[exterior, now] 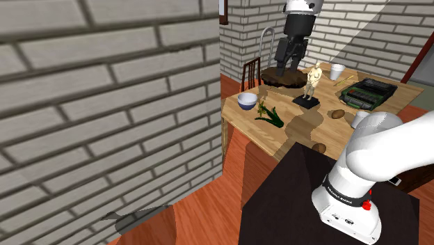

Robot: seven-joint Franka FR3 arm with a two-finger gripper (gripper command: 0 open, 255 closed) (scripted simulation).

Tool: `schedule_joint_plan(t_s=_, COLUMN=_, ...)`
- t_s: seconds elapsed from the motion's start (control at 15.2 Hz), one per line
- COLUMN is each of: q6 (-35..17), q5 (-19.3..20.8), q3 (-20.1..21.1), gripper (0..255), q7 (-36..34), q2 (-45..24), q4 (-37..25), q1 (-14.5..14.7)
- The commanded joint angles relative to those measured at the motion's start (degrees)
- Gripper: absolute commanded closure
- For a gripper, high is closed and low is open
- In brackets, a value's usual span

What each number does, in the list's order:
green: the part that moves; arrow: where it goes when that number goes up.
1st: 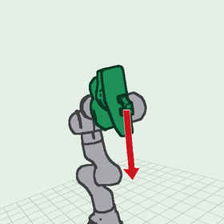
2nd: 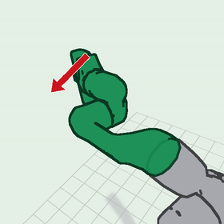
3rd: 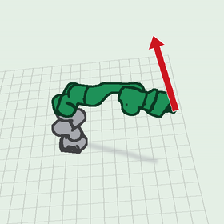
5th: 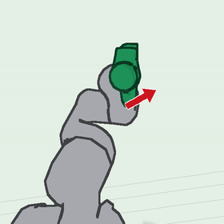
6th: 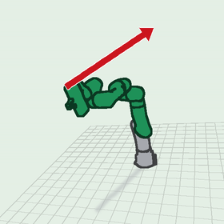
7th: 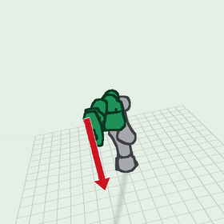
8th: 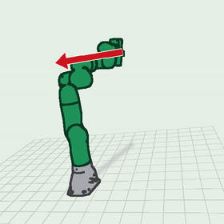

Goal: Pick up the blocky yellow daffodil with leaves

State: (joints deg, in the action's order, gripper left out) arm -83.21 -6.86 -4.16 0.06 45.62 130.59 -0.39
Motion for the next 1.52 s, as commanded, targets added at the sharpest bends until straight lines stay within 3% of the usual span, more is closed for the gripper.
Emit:
schedule_joint_plan(t_s=0.0, q6=0.0, q5=0.0, q3=0.0, gripper=0, q7=0.0, q2=0.0, q4=0.0, q1=0.0)
schedule_joint_plan(t_s=0.73, q6=-19.19, q5=6.57, q3=-7.7, gripper=0, q7=8.74, q2=-3.81, q4=13.62, q1=-3.93)
schedule_joint_plan(t_s=1.45, q6=-41.04, q5=9.7, q3=-17.41, gripper=0, q7=18.13, q2=-18.7, q4=18.33, q1=-6.31)
